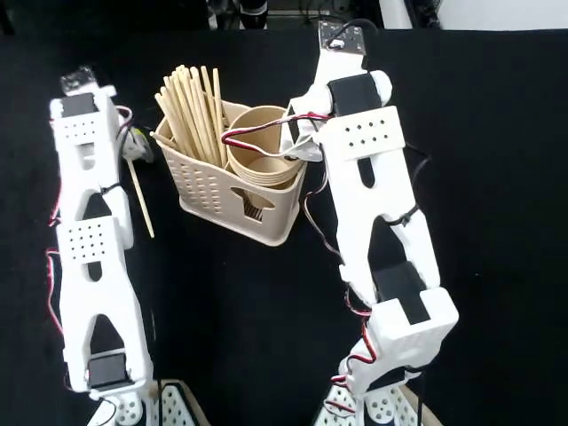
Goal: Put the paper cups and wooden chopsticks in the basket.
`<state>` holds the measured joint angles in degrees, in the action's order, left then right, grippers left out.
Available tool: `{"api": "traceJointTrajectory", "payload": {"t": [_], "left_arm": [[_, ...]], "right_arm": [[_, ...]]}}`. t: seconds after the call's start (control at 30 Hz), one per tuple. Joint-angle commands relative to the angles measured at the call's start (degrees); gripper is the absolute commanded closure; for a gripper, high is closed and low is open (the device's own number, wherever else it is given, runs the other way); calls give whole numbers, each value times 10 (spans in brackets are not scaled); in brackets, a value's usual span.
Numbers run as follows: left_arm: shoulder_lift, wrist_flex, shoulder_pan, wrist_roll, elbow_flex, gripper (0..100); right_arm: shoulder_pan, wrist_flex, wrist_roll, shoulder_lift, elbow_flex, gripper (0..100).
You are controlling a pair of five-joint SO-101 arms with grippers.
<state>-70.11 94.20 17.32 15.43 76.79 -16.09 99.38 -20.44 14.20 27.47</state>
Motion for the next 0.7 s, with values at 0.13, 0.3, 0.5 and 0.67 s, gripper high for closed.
{"api": "traceJointTrajectory", "payload": {"t": [0.13, 0.3, 0.5, 0.67], "left_arm": [[-5, 4, -10, 3, 4, 869], [11, 31, -7, 4, 44, 969], [64, 69, -3, 4, 139, 972], [208, 69, -4, 4, 99, 972]], "right_arm": [[-7, 16, 0, 14, -24, 987], [-6, 17, 0, 14, -24, 987], [-5, 18, 2, 14, -24, 987], [11, 18, 4, 15, -27, 987]]}}
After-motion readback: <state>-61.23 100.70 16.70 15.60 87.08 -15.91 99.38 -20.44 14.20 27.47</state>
